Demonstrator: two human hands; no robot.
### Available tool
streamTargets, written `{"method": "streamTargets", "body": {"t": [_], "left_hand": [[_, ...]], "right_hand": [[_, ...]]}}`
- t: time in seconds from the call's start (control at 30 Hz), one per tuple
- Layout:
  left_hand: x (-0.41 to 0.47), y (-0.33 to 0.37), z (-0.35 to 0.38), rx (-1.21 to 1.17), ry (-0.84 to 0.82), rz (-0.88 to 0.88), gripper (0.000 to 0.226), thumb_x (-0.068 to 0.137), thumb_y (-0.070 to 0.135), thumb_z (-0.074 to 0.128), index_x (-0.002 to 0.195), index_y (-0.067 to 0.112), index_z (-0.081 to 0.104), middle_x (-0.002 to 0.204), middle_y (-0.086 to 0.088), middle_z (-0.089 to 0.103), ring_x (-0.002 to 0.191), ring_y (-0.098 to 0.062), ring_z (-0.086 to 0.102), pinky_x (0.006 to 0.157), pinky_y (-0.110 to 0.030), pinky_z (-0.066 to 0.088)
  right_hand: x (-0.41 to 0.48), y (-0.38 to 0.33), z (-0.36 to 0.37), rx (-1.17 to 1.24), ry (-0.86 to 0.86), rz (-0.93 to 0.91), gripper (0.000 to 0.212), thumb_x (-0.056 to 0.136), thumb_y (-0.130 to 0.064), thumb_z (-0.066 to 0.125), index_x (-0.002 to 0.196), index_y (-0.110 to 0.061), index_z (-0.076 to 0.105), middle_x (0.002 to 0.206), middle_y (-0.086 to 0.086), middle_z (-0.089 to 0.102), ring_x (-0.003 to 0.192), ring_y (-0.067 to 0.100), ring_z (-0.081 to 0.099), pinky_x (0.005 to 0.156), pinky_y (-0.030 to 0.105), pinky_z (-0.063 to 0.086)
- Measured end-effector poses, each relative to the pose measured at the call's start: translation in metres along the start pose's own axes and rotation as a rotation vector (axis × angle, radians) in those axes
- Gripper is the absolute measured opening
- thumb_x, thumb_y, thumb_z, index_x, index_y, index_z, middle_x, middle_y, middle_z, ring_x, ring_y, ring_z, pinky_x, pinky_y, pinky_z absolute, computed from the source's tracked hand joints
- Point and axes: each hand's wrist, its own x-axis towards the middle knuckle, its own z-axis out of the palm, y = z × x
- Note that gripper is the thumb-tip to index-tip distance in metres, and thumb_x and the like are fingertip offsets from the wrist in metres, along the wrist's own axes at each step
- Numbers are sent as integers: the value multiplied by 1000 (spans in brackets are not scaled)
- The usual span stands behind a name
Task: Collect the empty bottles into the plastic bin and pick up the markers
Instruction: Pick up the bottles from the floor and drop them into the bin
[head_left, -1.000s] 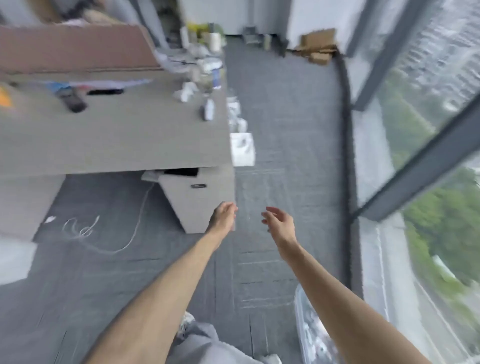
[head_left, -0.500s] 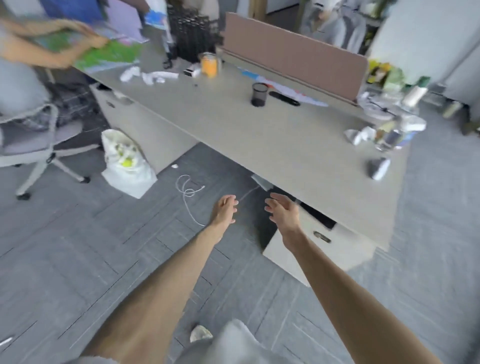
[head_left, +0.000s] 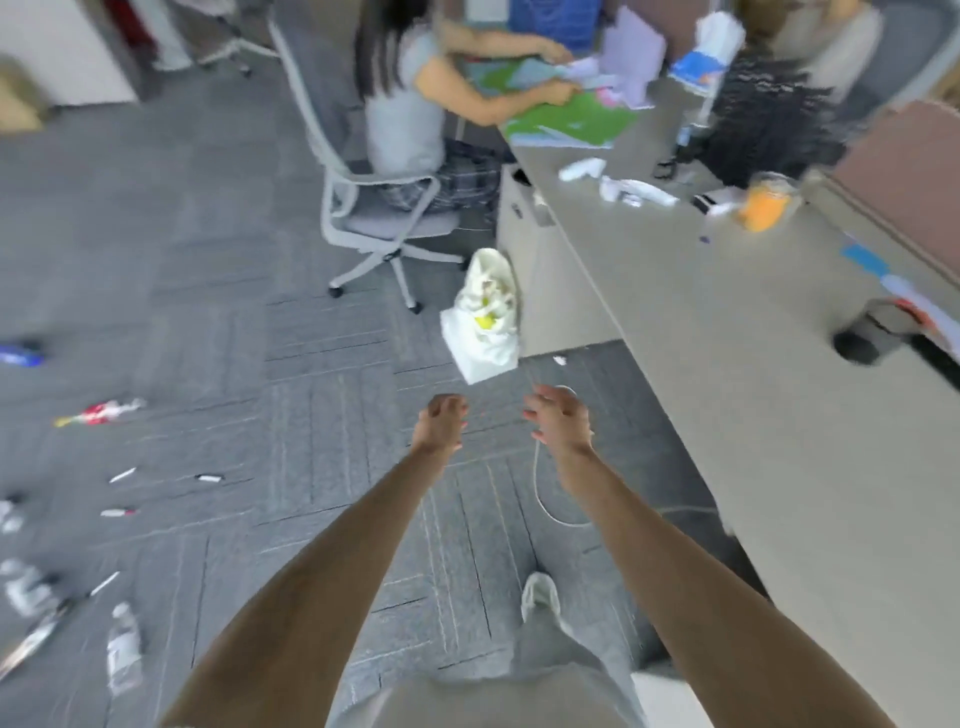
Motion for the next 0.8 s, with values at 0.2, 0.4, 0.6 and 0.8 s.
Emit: {"method": "streamTargets", "body": {"t": [0.2, 0.4, 0.6, 0.8], "left_hand": [[30, 12, -57, -131, 330, -18, 22, 101, 21, 39, 113, 17, 57, 111, -7, 62, 97, -22, 56, 82, -36, 47], [19, 0, -127, -287, 641, -65, 18, 100, 22, 41, 108, 20, 57, 104, -3, 63, 94, -22, 58, 80, -36, 48], [15, -20, -212, -386, 822, -111, 29, 101, 23, 39, 120, 12, 58, 111, -4, 63, 98, -22, 59, 87, -42, 51], [21, -39, -319, -469, 928, -137, 26, 100, 24, 39, 114, 13, 57, 110, -5, 63, 97, -23, 58, 89, -45, 52]], "right_hand": [[64, -34, 72, -213, -376, -28, 29, 90, -8, 63, 118, -1, 65, 95, 10, 68, 88, 18, 65, 68, 23, 46], [64, -48, 165, -303, -682, -31, 30, 93, -6, 60, 122, -3, 63, 106, 11, 68, 91, 21, 65, 68, 18, 48], [41, -40, 270, -431, -894, -64, 29, 93, -11, 61, 122, -8, 63, 110, 6, 68, 91, 16, 67, 76, 23, 51], [12, -37, 384, -559, -989, -96, 30, 92, -14, 62, 122, -11, 64, 112, 4, 68, 92, 15, 67, 83, 27, 51]]}}
